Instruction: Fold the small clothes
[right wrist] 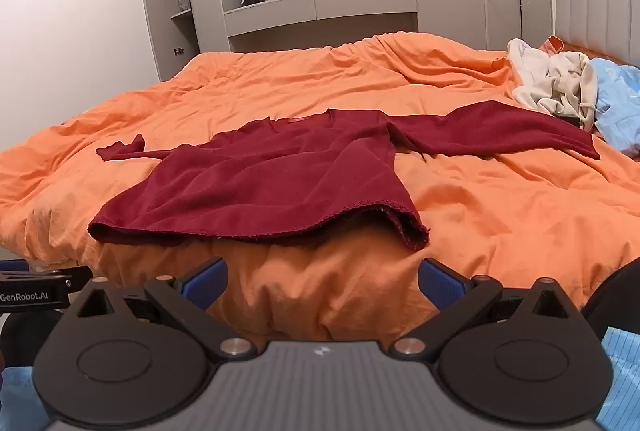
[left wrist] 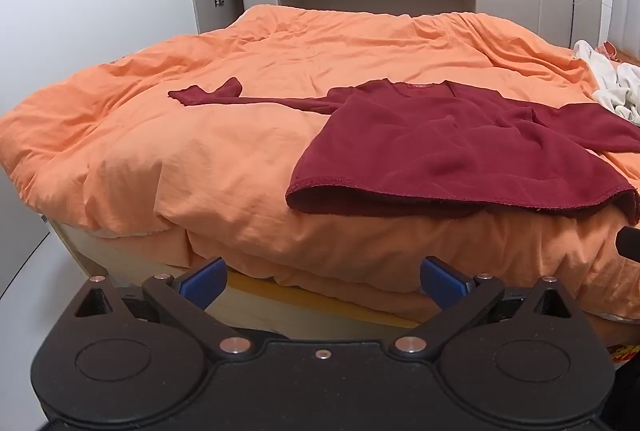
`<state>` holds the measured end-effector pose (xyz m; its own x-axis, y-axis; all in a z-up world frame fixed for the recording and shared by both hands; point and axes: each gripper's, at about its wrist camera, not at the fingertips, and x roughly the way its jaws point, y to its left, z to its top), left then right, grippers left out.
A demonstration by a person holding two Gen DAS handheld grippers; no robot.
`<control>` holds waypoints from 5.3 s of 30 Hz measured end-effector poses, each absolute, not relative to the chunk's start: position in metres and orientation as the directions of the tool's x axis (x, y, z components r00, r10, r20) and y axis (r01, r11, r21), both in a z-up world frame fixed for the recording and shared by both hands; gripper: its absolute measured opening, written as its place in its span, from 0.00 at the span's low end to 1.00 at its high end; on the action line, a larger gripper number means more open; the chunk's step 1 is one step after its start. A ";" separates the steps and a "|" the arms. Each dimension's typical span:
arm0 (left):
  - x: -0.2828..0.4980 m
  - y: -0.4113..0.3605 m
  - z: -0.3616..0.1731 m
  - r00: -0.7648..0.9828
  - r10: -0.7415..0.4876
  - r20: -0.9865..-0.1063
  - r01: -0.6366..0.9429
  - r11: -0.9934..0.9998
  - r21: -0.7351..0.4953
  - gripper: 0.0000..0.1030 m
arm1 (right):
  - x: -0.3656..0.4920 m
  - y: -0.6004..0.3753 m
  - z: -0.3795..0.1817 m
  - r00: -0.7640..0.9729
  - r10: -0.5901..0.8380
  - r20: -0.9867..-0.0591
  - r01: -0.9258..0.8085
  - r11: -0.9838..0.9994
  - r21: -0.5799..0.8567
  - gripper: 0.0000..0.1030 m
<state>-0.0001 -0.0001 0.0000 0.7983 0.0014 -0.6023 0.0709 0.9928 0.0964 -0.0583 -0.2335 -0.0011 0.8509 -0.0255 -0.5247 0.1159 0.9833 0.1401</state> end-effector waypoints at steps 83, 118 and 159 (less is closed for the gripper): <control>0.008 -0.003 -0.003 0.787 -0.005 -0.617 0.074 0.993 0.087 1.00 | -0.051 -0.241 -0.006 0.833 -0.028 -0.553 0.132 0.980 0.150 1.00; 0.229 -0.044 0.106 0.820 0.075 -0.568 0.011 0.989 0.146 1.00 | 0.104 -0.385 0.051 0.795 -0.205 -0.572 0.308 0.947 0.089 1.00; 0.318 -0.214 -0.032 0.699 -0.068 -0.712 0.232 0.963 0.136 1.00 | 0.157 -0.646 -0.070 0.656 -0.435 -0.616 0.747 0.488 0.451 0.54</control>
<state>0.3177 -0.2141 -0.0320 0.6991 -0.0679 -0.7118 0.2322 0.9631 0.1363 0.1568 -0.6460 -0.0696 0.6562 -0.4352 -0.6164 0.7473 0.4883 0.4507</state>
